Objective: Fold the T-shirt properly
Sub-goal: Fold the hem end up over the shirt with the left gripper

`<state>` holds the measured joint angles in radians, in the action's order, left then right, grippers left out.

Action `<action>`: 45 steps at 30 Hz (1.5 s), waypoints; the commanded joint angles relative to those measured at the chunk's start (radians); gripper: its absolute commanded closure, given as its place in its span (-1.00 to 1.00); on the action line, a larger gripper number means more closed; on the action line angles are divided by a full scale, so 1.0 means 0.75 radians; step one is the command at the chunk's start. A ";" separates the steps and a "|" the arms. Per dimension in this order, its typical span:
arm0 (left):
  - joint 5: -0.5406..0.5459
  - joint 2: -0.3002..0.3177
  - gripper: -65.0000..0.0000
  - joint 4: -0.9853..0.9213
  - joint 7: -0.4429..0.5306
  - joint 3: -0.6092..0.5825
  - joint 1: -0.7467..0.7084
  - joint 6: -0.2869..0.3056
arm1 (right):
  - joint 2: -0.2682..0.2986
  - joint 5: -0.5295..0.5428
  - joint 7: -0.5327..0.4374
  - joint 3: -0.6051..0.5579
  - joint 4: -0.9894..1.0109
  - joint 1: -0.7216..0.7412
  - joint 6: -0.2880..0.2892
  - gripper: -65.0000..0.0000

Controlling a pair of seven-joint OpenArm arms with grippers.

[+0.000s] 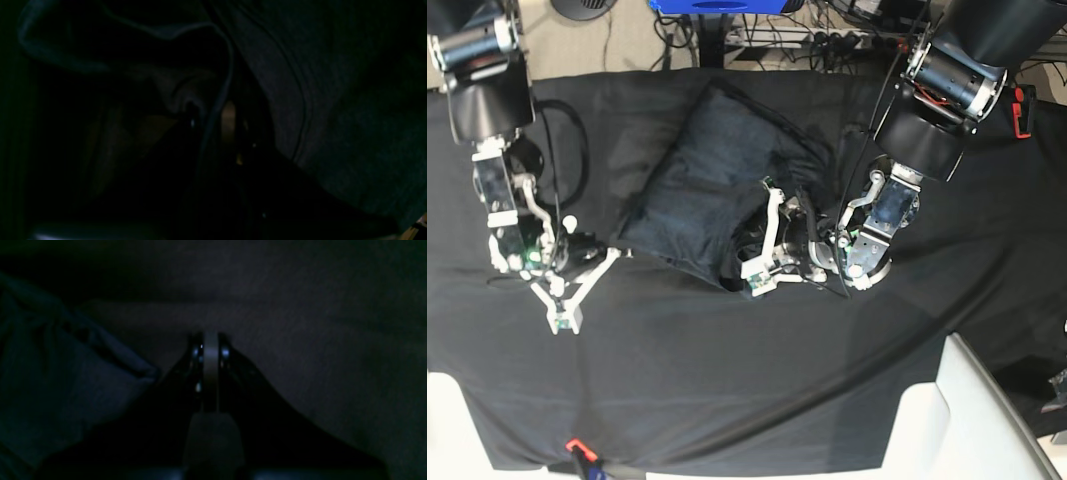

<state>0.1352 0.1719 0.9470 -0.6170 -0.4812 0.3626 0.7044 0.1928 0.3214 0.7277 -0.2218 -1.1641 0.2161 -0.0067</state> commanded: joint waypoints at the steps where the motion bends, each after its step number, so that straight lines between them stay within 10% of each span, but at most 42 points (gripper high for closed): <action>1: -0.046 0.007 1.00 -0.001 -0.066 -0.002 0.007 -0.008 | 0.002 0.002 -0.024 -0.031 -0.014 0.040 0.004 1.00; 22: -0.050 -0.058 1.00 -0.134 -0.009 -0.016 0.139 -0.008 | -0.082 0.002 -0.020 -0.147 -0.039 -0.175 -0.004 1.00; 45: -0.050 -0.189 1.00 -0.247 0.212 -0.501 0.360 -0.008 | -0.084 0.002 0.111 -0.147 -0.409 -0.488 -0.090 1.00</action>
<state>0.0864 0.0360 0.7494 -0.4736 -0.8612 0.6006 0.7044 0.1287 0.3157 0.7841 -0.3298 -1.4597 -0.1463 -0.0723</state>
